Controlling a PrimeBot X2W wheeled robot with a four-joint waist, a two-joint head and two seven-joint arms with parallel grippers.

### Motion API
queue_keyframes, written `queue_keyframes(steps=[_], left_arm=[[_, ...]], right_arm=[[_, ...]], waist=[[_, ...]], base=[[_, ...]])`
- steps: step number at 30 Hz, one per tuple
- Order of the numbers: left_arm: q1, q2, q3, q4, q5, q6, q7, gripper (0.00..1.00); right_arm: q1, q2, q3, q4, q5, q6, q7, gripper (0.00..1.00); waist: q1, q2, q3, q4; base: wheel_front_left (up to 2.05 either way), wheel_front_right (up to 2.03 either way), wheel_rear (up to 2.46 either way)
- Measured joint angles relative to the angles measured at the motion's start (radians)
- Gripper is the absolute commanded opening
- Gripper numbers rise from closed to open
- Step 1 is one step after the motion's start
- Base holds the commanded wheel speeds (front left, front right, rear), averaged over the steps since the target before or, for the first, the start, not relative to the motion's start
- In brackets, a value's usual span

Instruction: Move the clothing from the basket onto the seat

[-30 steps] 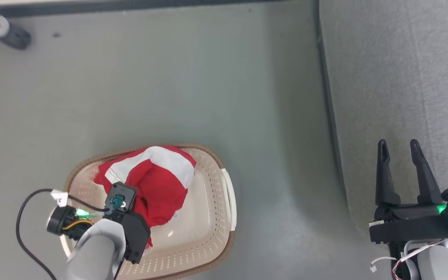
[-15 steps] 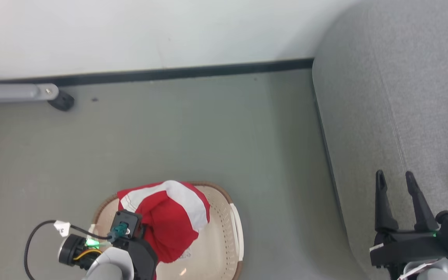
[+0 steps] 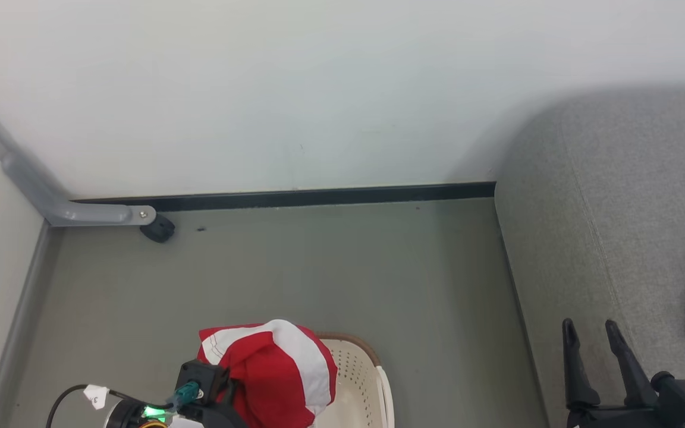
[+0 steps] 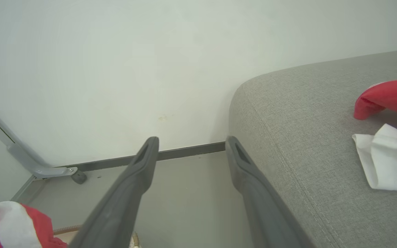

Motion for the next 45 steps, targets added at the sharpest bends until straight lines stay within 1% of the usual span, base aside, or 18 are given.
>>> queue_keyframes(steps=[4, 11, 16, 17, 29, 37, 40, 45], left_arm=[[0.03, 0.0, 0.007, -0.047, -0.01, 0.0, -0.001, 0.0], [0.123, 0.001, 0.029, -0.139, -0.024, 0.0, -0.005, 0.0], [0.174, 0.001, 0.039, -0.232, -0.049, 0.0, -0.005, 0.0], [0.19, 0.001, 0.039, -0.272, -0.048, 0.0, -0.005, 0.0], [0.24, 0.002, 0.039, -0.508, -0.047, 0.0, -0.005, 0.0], [0.281, 0.003, 0.042, -0.671, -0.045, 0.0, -0.005, 0.0], [0.283, 0.003, 0.043, -0.719, -0.042, 0.0, -0.005, 0.0], [0.297, 0.004, 0.042, -0.78, -0.037, 0.0, -0.005, 0.0]], right_arm=[[0.013, 0.0, 0.009, 0.006, 0.0, 0.007, 0.0, 1.0], [0.036, 0.001, 0.023, 0.002, 0.0, 0.007, 0.0, 1.0], [0.084, 0.002, 0.032, -0.007, 0.0, 0.016, 0.0, 1.0], [0.095, 0.002, 0.038, -0.016, 0.0, 0.016, 0.0, 1.0], [0.115, 0.001, 0.065, -0.043, -0.002, 0.016, 0.0, 1.0], [0.12, -0.003, 0.128, -0.055, -0.023, 0.018, 0.0, 1.0], [0.12, -0.029, 0.188, -0.066, -0.069, 0.025, 0.0, 1.0], [0.116, -0.082, 0.304, -0.097, -0.113, 0.025, 0.0, 1.0]], waist=[[0.0, 0.0001, -0.045, 0.017], [0.0001, 0.0001, -0.114, 0.035], [0.0001, 0.0, -0.152, 0.041], [0.0, 0.0, -0.162, 0.046], [0.0002, 0.0002, -0.191, 0.083], [0.0002, 0.0002, -0.198, 0.094], [0.0002, 0.0002, -0.195, 0.095], [0.0002, 0.0002, -0.187, 0.092]], base=[[0.0, 0.0, 0.0], [0.0, 0.0, 0.0], [0.0, 0.0, 0.0], [0.0, 0.0, 0.0], [0.0, 0.0, 0.0], [0.0, 0.0, 0.0], [0.0, 0.0, 0.0], [0.0, 0.0, 0.0]])
